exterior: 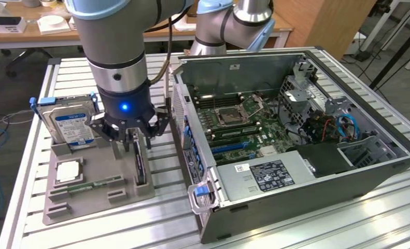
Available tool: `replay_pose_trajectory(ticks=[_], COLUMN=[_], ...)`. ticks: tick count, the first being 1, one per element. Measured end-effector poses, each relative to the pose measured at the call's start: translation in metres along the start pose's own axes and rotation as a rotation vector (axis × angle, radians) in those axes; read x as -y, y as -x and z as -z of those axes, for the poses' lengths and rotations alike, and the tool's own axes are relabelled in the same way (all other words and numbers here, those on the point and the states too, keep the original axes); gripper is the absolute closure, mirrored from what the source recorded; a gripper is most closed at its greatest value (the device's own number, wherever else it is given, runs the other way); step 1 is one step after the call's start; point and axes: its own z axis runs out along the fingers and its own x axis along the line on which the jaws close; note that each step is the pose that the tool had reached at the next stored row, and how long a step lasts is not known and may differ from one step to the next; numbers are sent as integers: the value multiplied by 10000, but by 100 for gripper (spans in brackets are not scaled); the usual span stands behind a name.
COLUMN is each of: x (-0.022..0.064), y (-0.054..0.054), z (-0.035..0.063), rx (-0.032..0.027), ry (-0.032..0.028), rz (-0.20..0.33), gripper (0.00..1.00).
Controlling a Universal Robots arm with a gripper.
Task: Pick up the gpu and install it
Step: 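Pick up the gpu and move the gpu toward the slot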
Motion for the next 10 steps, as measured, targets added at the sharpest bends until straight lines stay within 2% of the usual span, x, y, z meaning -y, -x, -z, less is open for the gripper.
replay_pose_trajectory(ticks=[10], x=[6], y=[-8], z=[-135], rx=[33], ry=[3], rz=[1], gripper=[51])
